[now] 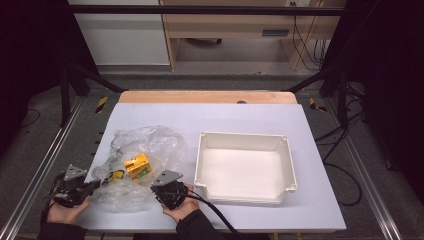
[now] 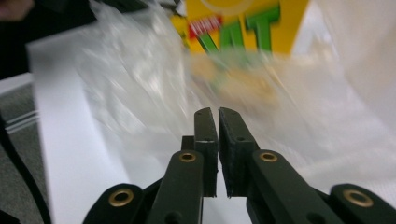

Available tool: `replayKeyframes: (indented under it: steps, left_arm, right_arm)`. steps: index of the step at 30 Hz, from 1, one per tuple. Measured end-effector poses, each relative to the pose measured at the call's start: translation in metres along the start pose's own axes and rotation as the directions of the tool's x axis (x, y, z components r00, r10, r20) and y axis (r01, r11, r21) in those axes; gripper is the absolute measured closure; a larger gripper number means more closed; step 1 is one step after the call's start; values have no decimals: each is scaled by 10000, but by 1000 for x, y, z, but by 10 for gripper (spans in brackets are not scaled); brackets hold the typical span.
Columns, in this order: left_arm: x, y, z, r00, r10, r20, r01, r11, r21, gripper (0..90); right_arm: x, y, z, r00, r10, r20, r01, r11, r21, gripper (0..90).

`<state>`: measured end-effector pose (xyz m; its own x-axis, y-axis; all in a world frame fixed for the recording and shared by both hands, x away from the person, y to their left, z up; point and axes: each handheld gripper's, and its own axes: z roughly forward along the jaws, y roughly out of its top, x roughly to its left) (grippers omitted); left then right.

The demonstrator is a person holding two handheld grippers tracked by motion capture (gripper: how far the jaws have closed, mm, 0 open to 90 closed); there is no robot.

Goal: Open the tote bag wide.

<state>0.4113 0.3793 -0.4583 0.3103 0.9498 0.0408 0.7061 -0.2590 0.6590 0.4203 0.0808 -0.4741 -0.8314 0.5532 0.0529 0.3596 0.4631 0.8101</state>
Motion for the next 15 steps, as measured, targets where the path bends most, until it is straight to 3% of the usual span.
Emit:
replayKeyframes:
  steps: [5, 8, 9, 10, 12, 15]
  left_arm:
    - [-3, -2, 8, 9985, 400, 367, -400, 9992, -6, 889]
    - [-5, -2, 8, 9972, 513, 536, -501, 9985, -231, 791]
    - [-6, -2, 5, 9969, 461, 645, -435, 9982, -409, 695]
    - [-7, -2, 3, 9971, 416, 636, -375, 9972, -647, 695]
    - [-8, 0, -6, 9946, 342, 982, -203, 9901, -1389, 553]
    - [-11, 3, -19, 9913, 305, 1284, -28, 9776, -2106, 429]
  right_arm:
    - [1, -5, 5, 10000, -4, -23, 4, 9999, 146, 894]
    - [1, -4, 1, 10000, -20, -50, 19, 10000, -8, 887]
    - [1, -3, -4, 10000, 31, -53, -32, 9996, -267, 873]
    - [1, -3, -4, 10000, 31, -53, -32, 9996, -267, 873]
    - [0, 0, -12, 10000, -7, -20, 6, 9986, -532, 850]
    - [-2, 4, -22, 10000, -33, -6, 33, 9967, -808, 838]
